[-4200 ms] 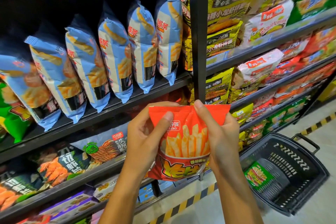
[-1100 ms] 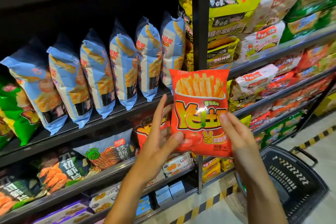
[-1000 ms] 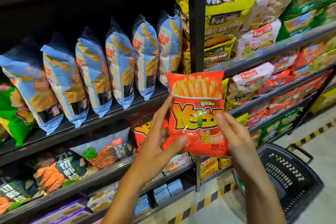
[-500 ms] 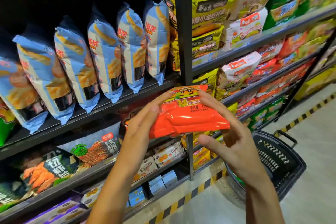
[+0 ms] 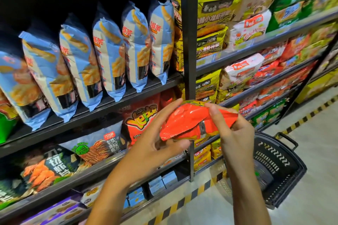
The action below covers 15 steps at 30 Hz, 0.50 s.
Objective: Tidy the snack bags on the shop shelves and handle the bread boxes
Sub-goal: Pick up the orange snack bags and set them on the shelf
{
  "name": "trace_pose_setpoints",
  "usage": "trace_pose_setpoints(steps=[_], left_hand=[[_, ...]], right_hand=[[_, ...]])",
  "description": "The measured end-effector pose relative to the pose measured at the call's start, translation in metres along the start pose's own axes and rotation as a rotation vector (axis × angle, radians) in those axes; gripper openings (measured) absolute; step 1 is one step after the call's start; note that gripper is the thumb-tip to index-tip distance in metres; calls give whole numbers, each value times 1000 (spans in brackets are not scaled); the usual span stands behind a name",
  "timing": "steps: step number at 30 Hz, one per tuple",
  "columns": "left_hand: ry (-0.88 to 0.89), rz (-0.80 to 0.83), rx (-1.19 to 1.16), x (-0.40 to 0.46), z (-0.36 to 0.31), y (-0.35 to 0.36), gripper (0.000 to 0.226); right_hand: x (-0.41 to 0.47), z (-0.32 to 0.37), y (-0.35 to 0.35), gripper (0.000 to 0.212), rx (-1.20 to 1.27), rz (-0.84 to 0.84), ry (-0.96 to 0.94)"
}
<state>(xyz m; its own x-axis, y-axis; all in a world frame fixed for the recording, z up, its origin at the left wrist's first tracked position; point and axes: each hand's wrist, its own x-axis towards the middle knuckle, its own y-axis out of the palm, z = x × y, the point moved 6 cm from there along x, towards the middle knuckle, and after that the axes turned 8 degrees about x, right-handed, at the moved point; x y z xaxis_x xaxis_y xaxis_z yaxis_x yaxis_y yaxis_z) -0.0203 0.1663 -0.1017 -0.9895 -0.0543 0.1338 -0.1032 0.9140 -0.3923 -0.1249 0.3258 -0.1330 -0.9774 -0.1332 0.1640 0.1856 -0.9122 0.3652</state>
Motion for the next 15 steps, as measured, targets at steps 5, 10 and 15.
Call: trace_pose_setpoints(steps=[5,10,15], left_hand=[[-21,-81,49,-1,10,-6,53],[-48,-153,30,-1,20,-14,43],[-105,-256,-88,0,28,-17,42]], right_hand=[[0,-11,8,22,-23,-32,34],[-3,-14,15,18,-15,-38,26],[-7,-14,19,25,-14,1,32]])
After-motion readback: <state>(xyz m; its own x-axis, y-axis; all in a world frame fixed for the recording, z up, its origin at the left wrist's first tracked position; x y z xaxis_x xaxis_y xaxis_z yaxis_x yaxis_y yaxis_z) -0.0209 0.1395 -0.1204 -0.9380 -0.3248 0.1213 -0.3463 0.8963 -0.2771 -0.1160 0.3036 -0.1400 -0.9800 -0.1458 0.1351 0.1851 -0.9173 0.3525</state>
